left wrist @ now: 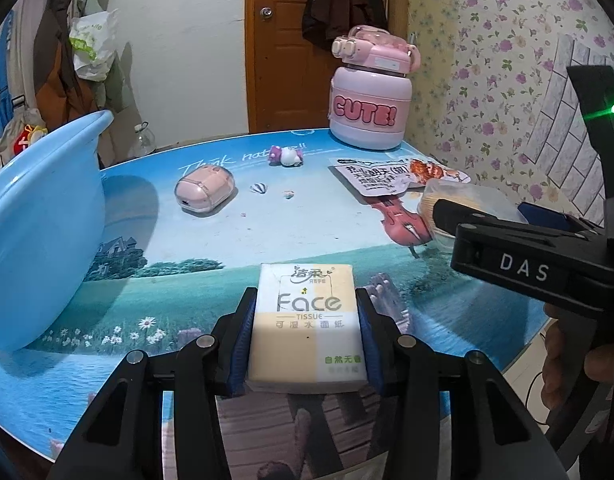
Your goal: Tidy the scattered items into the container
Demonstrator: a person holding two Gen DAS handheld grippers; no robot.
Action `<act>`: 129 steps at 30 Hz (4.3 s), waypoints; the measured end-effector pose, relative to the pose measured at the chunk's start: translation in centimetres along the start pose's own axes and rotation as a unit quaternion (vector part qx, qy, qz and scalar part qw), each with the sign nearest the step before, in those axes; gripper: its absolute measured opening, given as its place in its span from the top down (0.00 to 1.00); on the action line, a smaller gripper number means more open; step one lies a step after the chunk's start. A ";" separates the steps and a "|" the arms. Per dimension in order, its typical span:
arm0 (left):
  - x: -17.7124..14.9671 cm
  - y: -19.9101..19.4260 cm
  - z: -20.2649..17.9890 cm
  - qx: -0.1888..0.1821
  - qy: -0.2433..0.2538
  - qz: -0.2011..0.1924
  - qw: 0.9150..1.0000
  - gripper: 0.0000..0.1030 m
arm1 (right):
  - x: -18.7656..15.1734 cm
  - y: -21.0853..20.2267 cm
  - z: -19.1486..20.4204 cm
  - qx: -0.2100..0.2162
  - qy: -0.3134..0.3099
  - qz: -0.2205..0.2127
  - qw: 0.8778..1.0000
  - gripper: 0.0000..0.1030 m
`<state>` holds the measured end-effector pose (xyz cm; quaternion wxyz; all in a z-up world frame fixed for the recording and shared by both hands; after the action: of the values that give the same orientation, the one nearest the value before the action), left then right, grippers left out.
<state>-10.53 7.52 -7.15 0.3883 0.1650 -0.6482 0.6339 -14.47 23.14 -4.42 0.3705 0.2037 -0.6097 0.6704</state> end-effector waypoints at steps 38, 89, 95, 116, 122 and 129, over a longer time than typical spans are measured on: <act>-0.5 -2.1 2.4 0.010 -0.016 -0.007 1.000 0.57 | -1.2 0.7 -0.9 -0.006 0.037 0.017 0.999 0.09; -4.4 -9.2 5.5 0.049 -0.056 -0.039 0.996 0.57 | -7.7 -8.2 5.2 0.041 -0.045 -0.029 0.998 0.10; -4.3 -9.4 5.4 0.050 -0.054 -0.040 0.996 0.57 | -7.7 -8.1 5.1 0.042 -0.042 -0.028 0.998 0.10; -1.7 -14.3 7.4 0.058 -0.061 -0.103 0.991 0.57 | -6.5 -8.7 5.1 0.053 -0.030 -0.034 0.998 0.10; -1.4 -15.4 9.7 0.080 -0.068 -0.109 0.988 0.57 | -5.4 -9.5 6.3 0.066 -0.036 -0.039 0.996 0.10; -0.9 -16.5 13.5 0.111 -0.097 -0.115 0.982 0.57 | -2.9 -11.6 9.3 0.102 -0.050 -0.065 0.991 0.10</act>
<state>-2.24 -7.93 5.06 0.3729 0.3413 -0.5850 0.6343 -5.66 13.20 2.85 0.3599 0.3131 -0.5416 0.6921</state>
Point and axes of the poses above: each gripper's, at about its wrist camera, not at the fingertips, and y roughly the way its jaws point, z to its left, x to its top, the point moved 4 cm from there along y, roughly the way its jaws point, and after that the axes turned 12 degrees about y, right-handed, at the moved point
